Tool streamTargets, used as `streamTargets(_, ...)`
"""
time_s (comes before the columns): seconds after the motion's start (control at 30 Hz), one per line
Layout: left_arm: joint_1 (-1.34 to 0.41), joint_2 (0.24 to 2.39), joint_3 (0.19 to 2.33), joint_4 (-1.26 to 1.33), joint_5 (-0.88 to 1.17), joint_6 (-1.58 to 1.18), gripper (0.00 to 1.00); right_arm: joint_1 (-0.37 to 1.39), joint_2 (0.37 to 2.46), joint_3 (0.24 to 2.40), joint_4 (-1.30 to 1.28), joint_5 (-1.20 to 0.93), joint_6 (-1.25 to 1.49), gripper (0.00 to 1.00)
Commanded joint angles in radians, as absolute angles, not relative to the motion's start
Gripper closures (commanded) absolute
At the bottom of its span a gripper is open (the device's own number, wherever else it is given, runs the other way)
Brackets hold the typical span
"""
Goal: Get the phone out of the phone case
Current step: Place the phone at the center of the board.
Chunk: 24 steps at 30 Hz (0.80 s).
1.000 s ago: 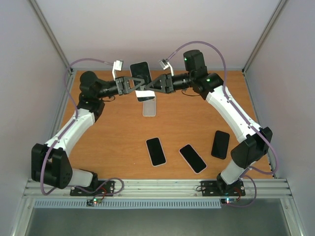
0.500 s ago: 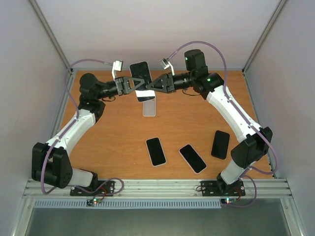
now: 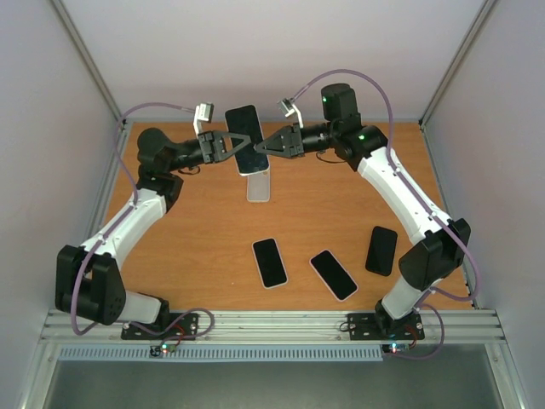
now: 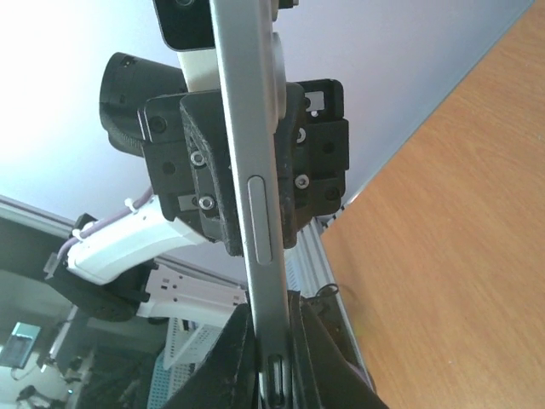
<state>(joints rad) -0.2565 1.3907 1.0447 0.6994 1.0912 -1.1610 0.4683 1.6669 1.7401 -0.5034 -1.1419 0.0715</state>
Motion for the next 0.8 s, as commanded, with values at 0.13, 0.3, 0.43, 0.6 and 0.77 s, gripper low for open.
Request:
streamTargets(0.13,-0.260,1.397,1.064,0.675,1.076,-1.064,0.47,0.441,1.670,1.752,-0.459,-1.162,0.146,0.99)
streamTargets(0.3,-0.218,1.396,1.069,0.600,1.044,-1.015,0.14,0.397,1.672,1.723,-0.448,-1.156,0.158,0.99)
streamTargets(0.43,-0.179,1.396,1.081,0.481,1.010,-0.968,0.01,0.363,1.680,1.693,-0.464,-1.142,0.134,0.99)
streamTargets(0.6,-0.140,1.398,1.096,0.343,0.973,-0.858,0.01,0.316,1.724,1.657,-0.532,-1.091,0.056,0.99)
streamTargets(0.77,-0.132,1.410,1.113,0.274,0.962,-0.796,0.01,0.279,1.817,1.651,-0.589,-1.047,-0.046,0.99)
